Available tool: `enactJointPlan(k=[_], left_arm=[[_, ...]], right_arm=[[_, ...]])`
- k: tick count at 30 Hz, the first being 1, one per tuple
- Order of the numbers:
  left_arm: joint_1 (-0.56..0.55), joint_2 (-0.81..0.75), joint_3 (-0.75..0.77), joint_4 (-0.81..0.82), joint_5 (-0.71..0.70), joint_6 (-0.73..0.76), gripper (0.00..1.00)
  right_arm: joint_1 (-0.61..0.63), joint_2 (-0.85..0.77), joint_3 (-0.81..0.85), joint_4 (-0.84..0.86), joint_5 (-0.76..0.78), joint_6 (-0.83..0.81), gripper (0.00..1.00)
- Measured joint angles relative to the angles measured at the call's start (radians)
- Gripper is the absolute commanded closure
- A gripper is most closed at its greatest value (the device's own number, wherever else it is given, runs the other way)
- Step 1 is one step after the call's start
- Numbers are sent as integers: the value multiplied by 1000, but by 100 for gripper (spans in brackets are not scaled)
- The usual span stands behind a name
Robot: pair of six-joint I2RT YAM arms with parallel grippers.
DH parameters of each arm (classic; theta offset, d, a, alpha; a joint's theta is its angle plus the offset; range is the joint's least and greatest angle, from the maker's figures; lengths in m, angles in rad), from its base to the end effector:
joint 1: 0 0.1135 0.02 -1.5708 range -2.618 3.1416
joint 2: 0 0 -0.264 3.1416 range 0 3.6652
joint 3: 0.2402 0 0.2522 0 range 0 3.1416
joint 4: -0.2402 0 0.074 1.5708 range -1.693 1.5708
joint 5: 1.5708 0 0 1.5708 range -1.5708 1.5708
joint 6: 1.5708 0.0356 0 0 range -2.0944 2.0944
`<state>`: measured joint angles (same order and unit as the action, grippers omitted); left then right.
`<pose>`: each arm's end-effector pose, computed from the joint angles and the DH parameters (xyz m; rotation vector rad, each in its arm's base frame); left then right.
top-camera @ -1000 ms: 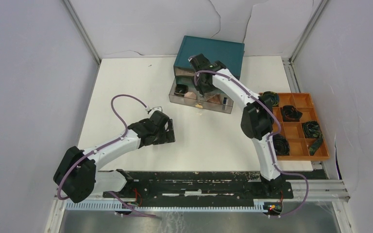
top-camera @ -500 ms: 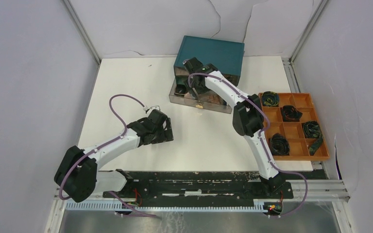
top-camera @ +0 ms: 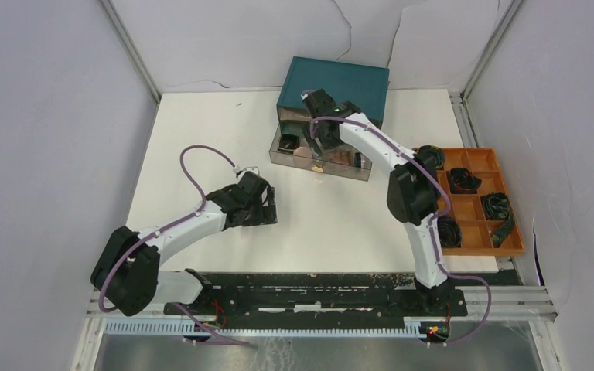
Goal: Organize the makeup
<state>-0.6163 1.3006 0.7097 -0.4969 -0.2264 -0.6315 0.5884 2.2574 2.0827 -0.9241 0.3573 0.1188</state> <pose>0.1979 -0.1304 0.1850 -0.0932 2.6168 -0.1351 0.4127 0.2604 0.2386 -0.4896 2.5265 -0.2215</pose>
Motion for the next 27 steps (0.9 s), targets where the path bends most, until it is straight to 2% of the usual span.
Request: enactJointPlan(k=[6, 7, 10, 11, 12, 14, 16, 17, 18, 19, 27], left_arm=[[0, 50, 44, 26, -3, 43, 4], [0, 61, 48, 33, -2, 53, 5], [0, 102, 68, 48, 2, 75, 11], [0, 122, 80, 59, 4, 82, 17], [0, 145, 98, 69, 11, 87, 25], [0, 188, 136, 92, 28, 95, 46], [0, 247, 199, 132, 55, 103, 74], [0, 268, 224, 149, 64, 101, 89], [0, 304, 272, 169, 84, 106, 96], [0, 332, 306, 185, 97, 106, 97], [0, 615, 630, 291, 159, 122, 97]], right_arm=[[-2, -241, -103, 16, 14, 15, 1], [-2, -290, -119, 19, 22, 16, 5], [-5, -403, -148, 20, 52, 20, 28], [-7, -425, -150, 18, 60, 21, 40], [-12, -448, -150, 18, 68, 24, 56], [-32, -475, -144, 10, 76, 31, 80], [-61, -477, -130, -6, 81, 47, 95], [-71, -477, -129, -11, 82, 41, 99], [-88, -477, -129, -24, 81, 49, 100], [-97, -477, -129, -32, 81, 50, 100], [-185, -490, -166, -45, 76, 60, 100]])
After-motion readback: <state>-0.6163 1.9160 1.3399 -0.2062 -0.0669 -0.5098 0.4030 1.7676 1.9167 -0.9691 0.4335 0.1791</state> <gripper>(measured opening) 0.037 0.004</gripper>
